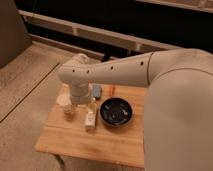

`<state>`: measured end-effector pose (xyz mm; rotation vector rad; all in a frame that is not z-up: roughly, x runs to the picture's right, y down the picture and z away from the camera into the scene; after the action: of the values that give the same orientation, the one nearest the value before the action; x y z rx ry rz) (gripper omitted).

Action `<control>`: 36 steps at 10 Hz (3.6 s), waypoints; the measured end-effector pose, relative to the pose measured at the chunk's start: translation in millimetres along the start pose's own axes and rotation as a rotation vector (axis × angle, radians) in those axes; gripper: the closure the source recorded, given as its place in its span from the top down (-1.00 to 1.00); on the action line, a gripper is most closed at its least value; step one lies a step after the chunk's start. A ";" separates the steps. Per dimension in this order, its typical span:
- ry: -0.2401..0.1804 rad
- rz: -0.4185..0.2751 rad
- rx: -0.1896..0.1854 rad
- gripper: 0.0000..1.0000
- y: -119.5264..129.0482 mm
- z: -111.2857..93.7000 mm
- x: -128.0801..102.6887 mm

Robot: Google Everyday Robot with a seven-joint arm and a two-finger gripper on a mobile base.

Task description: Place the bottle in the ceramic bowl

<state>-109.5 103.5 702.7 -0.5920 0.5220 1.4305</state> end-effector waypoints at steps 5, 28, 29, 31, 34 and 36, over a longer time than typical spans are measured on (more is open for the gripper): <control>-0.001 0.000 0.000 0.30 0.0 -0.3 0.0; -0.110 -0.016 -0.095 0.30 -22.3 65.7 -73.5; -0.116 -0.024 -0.092 0.30 -26.7 65.9 -81.9; -0.111 -0.030 -0.096 0.30 -29.9 70.5 -90.4; -0.084 -0.030 -0.105 0.30 -34.5 84.0 -96.8; -0.069 -0.037 -0.112 0.30 -32.8 92.1 -100.3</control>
<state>-86.2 87.4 839.9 -0.6357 0.3761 1.4465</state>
